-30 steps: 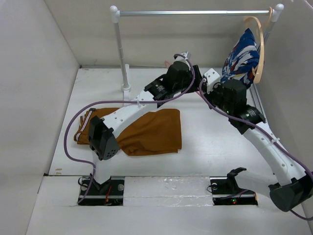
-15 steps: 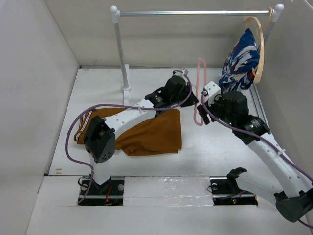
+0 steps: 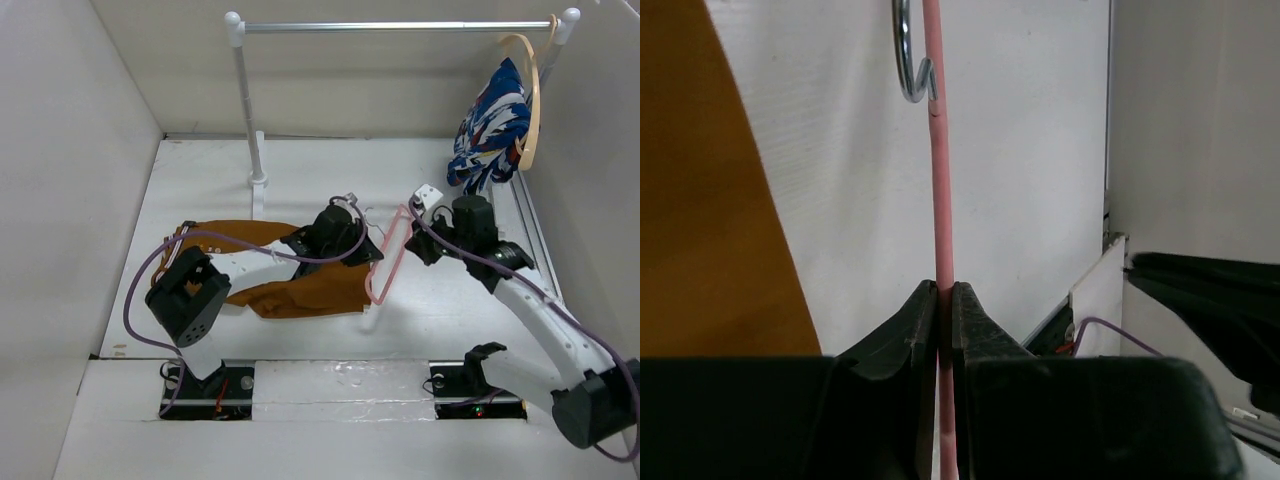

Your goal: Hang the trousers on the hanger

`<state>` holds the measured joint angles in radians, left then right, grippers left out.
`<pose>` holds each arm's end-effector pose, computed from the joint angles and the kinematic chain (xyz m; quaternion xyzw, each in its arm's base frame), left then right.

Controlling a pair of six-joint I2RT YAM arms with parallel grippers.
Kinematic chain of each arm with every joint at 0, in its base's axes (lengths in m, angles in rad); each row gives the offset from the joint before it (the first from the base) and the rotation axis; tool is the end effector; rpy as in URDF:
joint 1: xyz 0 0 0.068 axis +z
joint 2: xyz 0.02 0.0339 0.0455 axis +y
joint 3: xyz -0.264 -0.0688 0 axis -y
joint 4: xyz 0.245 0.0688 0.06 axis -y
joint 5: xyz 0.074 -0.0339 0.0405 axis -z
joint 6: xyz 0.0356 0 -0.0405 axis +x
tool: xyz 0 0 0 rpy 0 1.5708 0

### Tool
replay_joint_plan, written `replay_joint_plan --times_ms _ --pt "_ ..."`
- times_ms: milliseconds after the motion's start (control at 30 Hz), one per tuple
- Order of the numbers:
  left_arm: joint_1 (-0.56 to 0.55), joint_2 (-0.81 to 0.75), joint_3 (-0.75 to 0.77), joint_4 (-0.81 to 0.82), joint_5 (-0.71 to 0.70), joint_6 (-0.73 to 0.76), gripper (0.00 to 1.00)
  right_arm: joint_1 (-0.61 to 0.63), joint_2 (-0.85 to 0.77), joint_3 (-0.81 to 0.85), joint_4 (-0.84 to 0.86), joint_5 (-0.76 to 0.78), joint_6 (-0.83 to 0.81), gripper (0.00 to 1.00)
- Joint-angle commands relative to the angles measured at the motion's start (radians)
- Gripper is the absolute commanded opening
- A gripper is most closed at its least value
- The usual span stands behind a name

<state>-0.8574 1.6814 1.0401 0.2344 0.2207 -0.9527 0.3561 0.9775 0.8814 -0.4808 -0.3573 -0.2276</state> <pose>0.2436 -0.2934 0.2344 0.0209 0.8323 -0.4865 0.2651 0.1944 0.0856 0.3100 -0.3300 0.8041 0.1860 0.4582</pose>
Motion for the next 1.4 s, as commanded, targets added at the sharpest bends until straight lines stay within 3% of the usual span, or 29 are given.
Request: replay_joint_plan --times_ms 0,133,267,400,500,567,633,667,733,833,1200,1300,1367 --pt "-0.003 -0.066 -0.064 0.138 -0.020 -0.055 0.00 0.018 0.076 -0.053 0.180 -0.057 0.060 0.00" --pt "-0.023 -0.055 -0.133 0.169 -0.079 -0.093 0.00 0.055 0.185 -0.088 0.303 -0.085 0.085 0.01" --pt "-0.034 -0.054 -0.179 0.174 -0.186 -0.103 0.00 0.101 0.285 -0.130 0.434 -0.068 0.100 0.19" --pt "-0.043 -0.057 -0.227 0.197 -0.264 -0.136 0.00 0.101 0.400 -0.142 0.560 -0.098 0.120 0.30" --pt "-0.063 -0.066 -0.265 0.203 -0.325 -0.168 0.00 0.110 0.484 -0.115 0.564 -0.089 0.122 0.26" --pt "-0.074 -0.075 -0.282 0.217 -0.365 -0.176 0.00 0.110 0.492 -0.125 0.597 -0.077 0.129 0.15" --pt "-0.094 -0.071 -0.288 0.226 -0.388 -0.179 0.00 0.110 0.503 -0.151 0.630 -0.094 0.140 0.17" --pt "-0.094 -0.060 -0.290 0.233 -0.415 -0.178 0.00 0.110 0.535 -0.142 0.639 -0.115 0.125 0.27" --pt "-0.104 -0.045 -0.290 0.236 -0.423 -0.179 0.00 0.110 0.569 -0.127 0.636 -0.112 0.117 0.31" --pt "-0.104 -0.016 -0.319 0.278 -0.414 -0.204 0.00 0.110 0.589 -0.118 0.647 -0.068 0.122 0.50" --pt "-0.124 0.001 -0.301 0.195 -0.480 -0.207 0.00 0.130 0.670 -0.134 0.677 -0.063 0.149 0.57" --pt "-0.124 0.008 -0.298 0.175 -0.511 -0.198 0.00 0.141 0.696 -0.137 0.685 -0.081 0.157 0.57" --pt "-0.135 0.008 -0.299 0.172 -0.534 -0.193 0.00 0.150 0.708 -0.148 0.699 -0.103 0.160 0.50"
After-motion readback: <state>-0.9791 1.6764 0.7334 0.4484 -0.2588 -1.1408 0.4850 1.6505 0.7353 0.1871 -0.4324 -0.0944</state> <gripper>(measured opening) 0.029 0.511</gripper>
